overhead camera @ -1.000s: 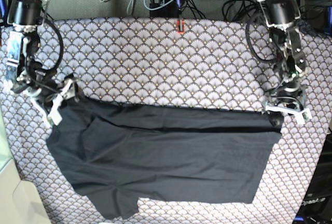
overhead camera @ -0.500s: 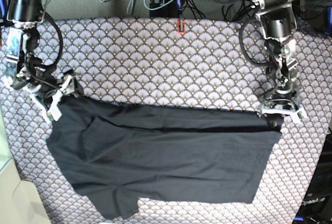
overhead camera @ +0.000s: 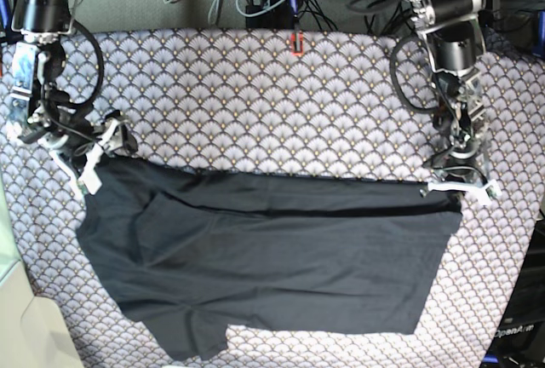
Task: Fold the T-shirt properly
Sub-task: 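Pull both grippers back toward the collar, dragging the folded edge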
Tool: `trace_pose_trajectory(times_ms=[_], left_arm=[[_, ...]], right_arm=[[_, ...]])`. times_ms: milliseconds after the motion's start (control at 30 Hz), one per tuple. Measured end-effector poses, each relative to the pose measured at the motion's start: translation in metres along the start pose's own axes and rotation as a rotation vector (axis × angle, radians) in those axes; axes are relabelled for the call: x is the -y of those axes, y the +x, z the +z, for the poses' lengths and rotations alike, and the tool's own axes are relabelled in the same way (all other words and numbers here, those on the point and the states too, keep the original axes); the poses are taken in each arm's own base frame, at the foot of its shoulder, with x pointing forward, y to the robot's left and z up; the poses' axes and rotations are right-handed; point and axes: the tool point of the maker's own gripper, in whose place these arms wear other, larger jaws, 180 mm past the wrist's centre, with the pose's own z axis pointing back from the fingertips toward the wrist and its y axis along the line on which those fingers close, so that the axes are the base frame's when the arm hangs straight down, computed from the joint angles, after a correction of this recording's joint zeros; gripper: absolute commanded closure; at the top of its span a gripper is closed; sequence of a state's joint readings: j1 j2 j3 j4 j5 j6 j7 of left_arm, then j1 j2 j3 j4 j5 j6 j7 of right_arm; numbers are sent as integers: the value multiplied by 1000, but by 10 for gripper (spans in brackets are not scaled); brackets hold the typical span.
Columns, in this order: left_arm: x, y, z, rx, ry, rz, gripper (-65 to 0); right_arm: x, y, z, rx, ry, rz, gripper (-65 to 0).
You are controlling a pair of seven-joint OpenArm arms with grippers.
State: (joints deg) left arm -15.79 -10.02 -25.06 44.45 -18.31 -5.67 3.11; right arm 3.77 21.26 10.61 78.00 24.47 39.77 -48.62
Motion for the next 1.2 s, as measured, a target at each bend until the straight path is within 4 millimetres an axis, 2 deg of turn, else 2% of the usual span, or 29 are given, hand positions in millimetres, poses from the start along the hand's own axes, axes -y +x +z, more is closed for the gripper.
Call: trace_pose_trajectory(times_ms=[200,300,433,500,600,800,1067,1200], left_arm=[[-1,1,1,-18,-3,-8,0],[-4,0,4,-16,-2,-14,0],[-4,-1,5,-20,-4,-17,0],[-2,0,5,-19,-6,-17,0],[-2,0,5,-18,-6,-17,0],[-2,1,5,-18,-8,-17,0],[-2,1,5,-19,-8,-18,0],[-2,1,5,-19,-8,-18,0]], right_arm=[[5,3,2,13,-11,-11,-431],[18,7,10,37,-45,-41,-431],[39,26,21,99,-91,-69,-431],[47,28,27,118,-111,-85,-431],[55,20,29,97,-125,-100,-431],[64,11,16,101,-106,-174,-430],[66,-8,4,109,-89,-244,-427],[67,-8,1,142,-87,-267,-426]])
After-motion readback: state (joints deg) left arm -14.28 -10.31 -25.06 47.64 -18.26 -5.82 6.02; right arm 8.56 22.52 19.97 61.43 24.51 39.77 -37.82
